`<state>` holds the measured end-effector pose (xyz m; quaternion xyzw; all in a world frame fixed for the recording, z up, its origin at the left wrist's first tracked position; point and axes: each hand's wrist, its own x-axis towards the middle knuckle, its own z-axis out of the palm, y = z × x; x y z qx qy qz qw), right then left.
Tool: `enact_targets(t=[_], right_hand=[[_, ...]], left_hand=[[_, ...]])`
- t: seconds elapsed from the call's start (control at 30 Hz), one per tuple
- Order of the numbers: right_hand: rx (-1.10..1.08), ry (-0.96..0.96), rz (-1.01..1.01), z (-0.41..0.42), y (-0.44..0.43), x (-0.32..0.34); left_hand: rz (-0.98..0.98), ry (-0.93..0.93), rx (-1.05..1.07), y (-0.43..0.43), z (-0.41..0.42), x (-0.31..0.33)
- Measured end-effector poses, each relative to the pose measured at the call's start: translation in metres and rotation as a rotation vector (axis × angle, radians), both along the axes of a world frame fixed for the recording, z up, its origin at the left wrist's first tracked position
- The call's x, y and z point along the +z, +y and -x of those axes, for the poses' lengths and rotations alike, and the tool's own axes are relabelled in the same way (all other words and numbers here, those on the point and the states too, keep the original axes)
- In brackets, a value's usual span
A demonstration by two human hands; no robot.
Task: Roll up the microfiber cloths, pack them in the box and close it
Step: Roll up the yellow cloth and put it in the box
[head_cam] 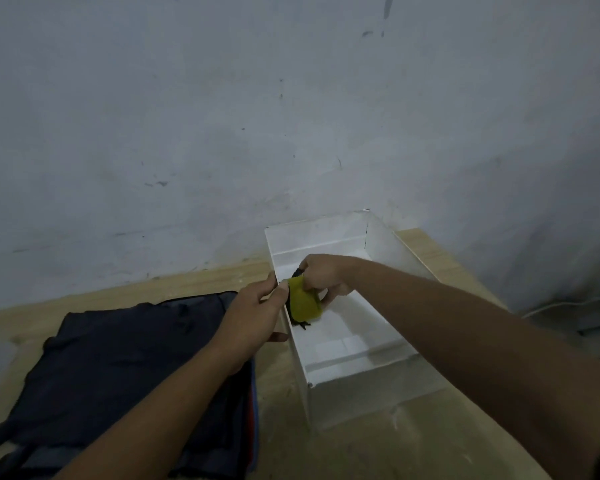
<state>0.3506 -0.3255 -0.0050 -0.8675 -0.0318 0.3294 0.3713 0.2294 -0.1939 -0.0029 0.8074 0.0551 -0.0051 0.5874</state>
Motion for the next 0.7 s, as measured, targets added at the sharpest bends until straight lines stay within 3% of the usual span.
enact_targets(t=[0.13,0.33,0.4,0.47,0.53,0.7], right_hand=[[0.060,-0.093,0.064,-0.005,0.000,-0.014],[0.198,-0.543,0.446,-0.001,0.009,-0.027],[0.054,-0.467,0.403,-0.002,0.006,-0.024],[-0.050,-0.246,0.298,-0.004,0.002,-0.017],[0.018,-0.127,0.303,-0.003,0.000,-0.011],[0.089,-0.119,0.344,-0.001,0.003,-0.017]], left_hand=[[0.000,0.018,-0.022,0.004,-0.004,-0.006],[0.004,0.006,-0.038,0.007,-0.001,-0.008],[-0.019,0.003,-0.042,0.007,-0.001,-0.008],[-0.007,0.005,-0.038,0.006,-0.002,-0.009],[0.005,0.010,-0.030,0.006,-0.001,-0.009],[-0.042,0.022,-0.041,0.007,0.001,-0.012]])
